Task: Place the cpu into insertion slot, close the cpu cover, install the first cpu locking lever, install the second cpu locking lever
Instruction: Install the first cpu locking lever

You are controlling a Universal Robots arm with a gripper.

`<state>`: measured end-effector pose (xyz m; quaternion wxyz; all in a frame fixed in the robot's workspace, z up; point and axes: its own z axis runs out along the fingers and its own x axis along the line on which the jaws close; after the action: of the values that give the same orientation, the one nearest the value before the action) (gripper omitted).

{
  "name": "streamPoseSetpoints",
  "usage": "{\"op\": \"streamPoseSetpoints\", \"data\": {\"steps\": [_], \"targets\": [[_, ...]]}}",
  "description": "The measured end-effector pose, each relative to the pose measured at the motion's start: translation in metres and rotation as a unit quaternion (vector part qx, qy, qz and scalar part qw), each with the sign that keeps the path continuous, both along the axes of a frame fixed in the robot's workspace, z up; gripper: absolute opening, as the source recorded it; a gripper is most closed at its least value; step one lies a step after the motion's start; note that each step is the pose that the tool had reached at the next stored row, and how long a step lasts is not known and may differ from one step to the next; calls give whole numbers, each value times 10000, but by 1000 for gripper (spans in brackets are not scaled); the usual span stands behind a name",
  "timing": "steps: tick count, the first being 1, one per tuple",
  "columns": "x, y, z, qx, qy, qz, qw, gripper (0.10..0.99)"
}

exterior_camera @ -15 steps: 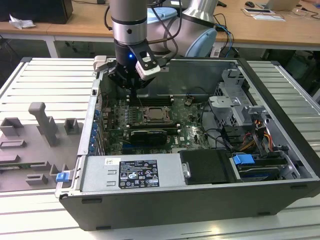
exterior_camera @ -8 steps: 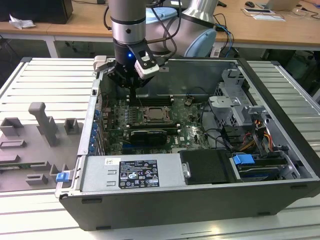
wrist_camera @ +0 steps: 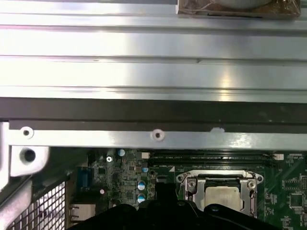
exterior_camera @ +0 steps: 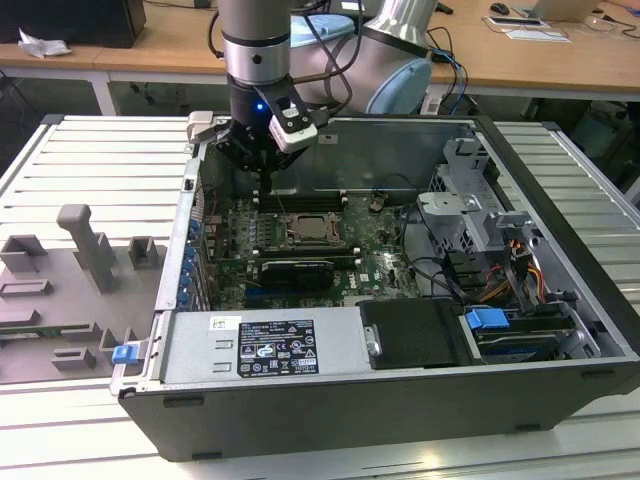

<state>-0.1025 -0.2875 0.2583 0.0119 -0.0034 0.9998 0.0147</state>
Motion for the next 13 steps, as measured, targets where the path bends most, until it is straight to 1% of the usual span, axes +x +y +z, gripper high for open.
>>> {"op": "streamPoseSetpoints", "data": {"steps": [1, 4, 6, 7, 8, 10, 11, 13], "targets": [[21, 1, -1, 0, 0, 0, 10000, 106], [136, 4, -4, 0, 0, 0, 10000, 106], [260, 15, -9, 0, 2, 0, 10000, 106], [301, 19, -12, 0, 3, -1, 10000, 106], [372, 25, -17, 0, 7, 0, 10000, 106], [461, 29, -24, 0, 13, 1, 10000, 106], [499, 30, -26, 0, 14, 0, 10000, 106], [530, 30, -28, 1, 14, 1, 10000, 106]]}}
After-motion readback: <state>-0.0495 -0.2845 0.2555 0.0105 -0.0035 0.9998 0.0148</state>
